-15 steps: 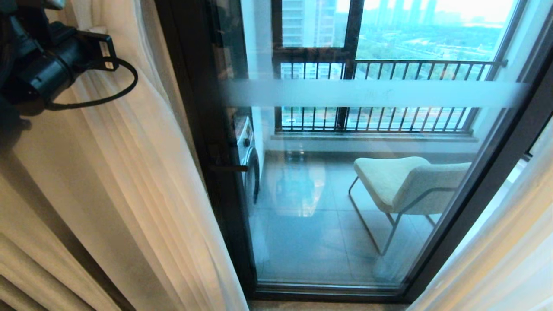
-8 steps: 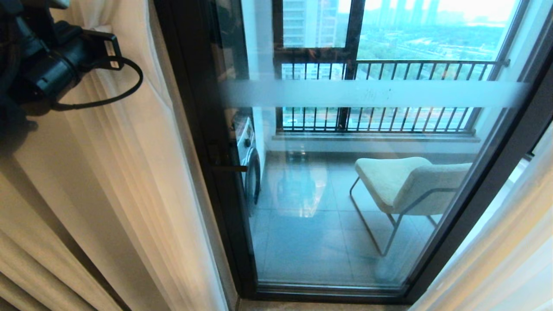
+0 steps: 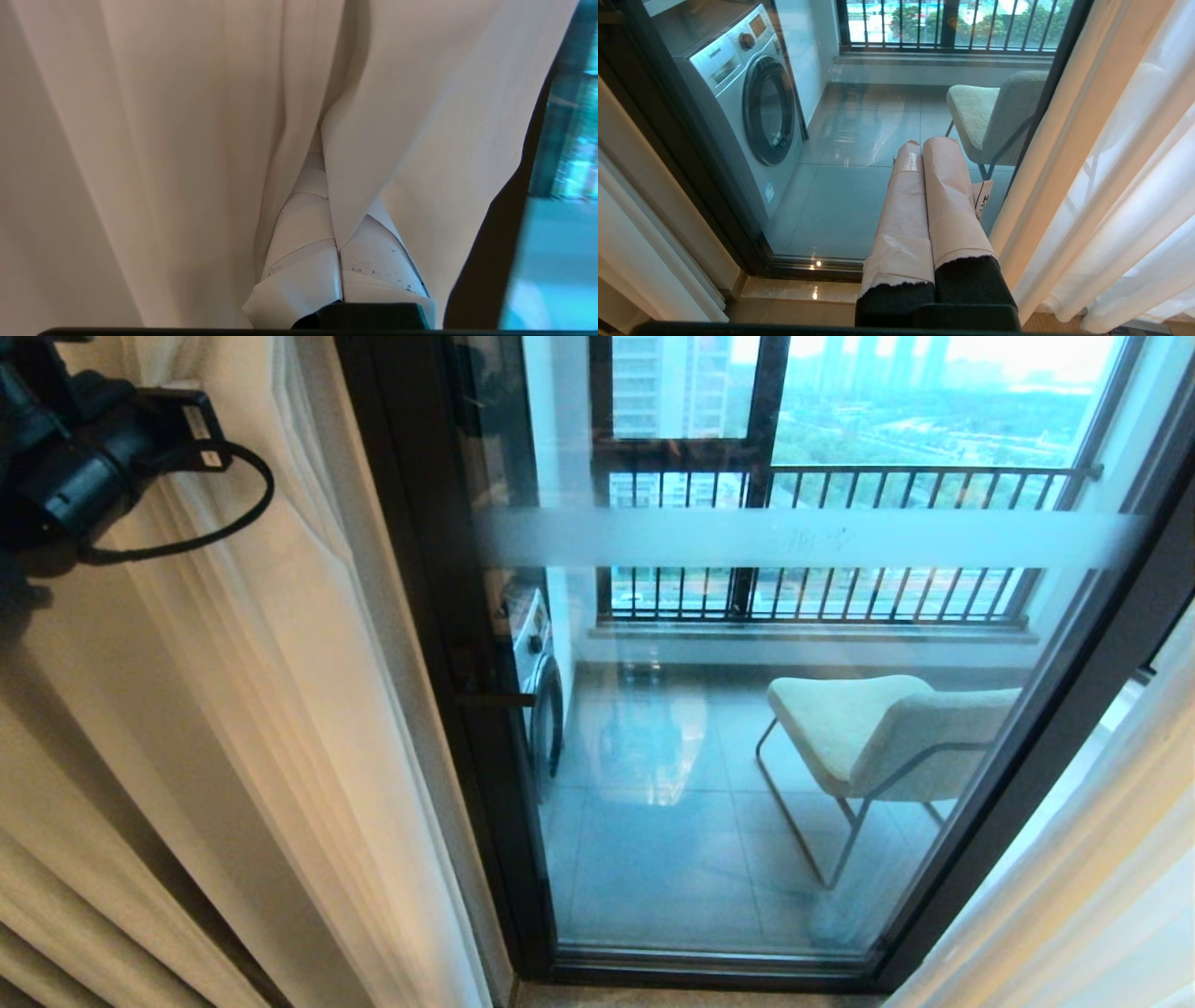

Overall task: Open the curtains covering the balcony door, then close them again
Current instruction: Pull the inner curtains open on both sides

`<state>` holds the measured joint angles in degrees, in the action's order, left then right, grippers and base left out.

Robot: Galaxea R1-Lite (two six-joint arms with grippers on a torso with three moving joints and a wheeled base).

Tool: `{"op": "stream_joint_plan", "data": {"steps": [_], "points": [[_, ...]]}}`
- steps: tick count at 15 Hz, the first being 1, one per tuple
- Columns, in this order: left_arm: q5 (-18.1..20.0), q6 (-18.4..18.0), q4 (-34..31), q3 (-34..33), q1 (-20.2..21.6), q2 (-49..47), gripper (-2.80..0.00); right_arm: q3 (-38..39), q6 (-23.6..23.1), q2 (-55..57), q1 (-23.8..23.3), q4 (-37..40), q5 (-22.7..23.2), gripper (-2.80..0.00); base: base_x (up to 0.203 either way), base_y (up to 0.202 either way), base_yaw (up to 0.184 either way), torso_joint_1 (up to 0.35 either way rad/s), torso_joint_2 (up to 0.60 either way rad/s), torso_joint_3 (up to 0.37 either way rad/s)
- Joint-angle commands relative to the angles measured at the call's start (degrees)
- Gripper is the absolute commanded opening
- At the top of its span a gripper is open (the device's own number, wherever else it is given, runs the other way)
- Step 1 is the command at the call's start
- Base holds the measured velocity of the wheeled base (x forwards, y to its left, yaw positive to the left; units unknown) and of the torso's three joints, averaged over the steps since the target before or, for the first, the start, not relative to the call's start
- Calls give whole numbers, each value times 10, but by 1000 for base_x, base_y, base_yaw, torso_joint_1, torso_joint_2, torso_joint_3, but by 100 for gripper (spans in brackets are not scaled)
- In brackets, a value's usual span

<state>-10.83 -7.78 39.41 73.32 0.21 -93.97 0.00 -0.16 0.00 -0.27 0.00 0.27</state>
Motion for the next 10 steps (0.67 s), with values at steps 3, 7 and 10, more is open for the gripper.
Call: {"op": "stream_joint_plan", "data": {"steps": [3,7,10], "points": [[19,21,4,18,81,3,-280,0,0,0,0,0,0,-280,0,0,0,0,0,0],[72,66,7,18,183,4,-280,0,0,0,0,0,0,-280,0,0,0,0,0,0],[124,96,8,18,260,-6,-280,0,0,0,0,0,0,-280,0,0,0,0,0,0]]}}
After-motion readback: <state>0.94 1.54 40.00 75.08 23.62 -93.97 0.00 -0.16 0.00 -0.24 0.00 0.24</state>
